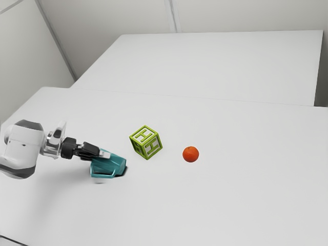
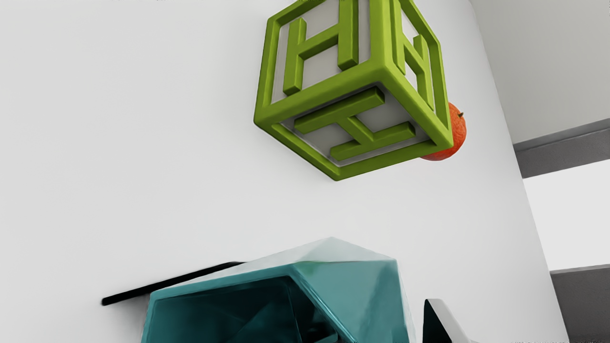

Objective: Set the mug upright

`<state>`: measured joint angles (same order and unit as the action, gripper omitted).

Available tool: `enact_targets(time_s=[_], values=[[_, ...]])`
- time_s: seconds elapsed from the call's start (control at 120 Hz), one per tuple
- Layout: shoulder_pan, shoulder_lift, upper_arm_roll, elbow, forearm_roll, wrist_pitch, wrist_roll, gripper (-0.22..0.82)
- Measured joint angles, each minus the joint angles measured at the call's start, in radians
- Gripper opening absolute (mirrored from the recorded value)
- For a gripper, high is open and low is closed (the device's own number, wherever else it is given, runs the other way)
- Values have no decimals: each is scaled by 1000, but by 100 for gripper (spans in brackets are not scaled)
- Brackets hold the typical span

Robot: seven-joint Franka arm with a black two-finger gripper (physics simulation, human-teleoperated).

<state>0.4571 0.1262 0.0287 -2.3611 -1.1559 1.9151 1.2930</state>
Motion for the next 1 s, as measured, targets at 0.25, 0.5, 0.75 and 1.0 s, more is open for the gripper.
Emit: enact_targets(time_s=[0.25, 0.5, 0.75, 1.0], values=[[-3, -30, -1, 0, 0, 4, 35, -13], [-22, -123, -2, 2, 10, 2, 48, -16], [-57, -191, -13, 56, 235, 2, -57, -17], [-77, -205, -85, 173, 573, -20, -242, -18]])
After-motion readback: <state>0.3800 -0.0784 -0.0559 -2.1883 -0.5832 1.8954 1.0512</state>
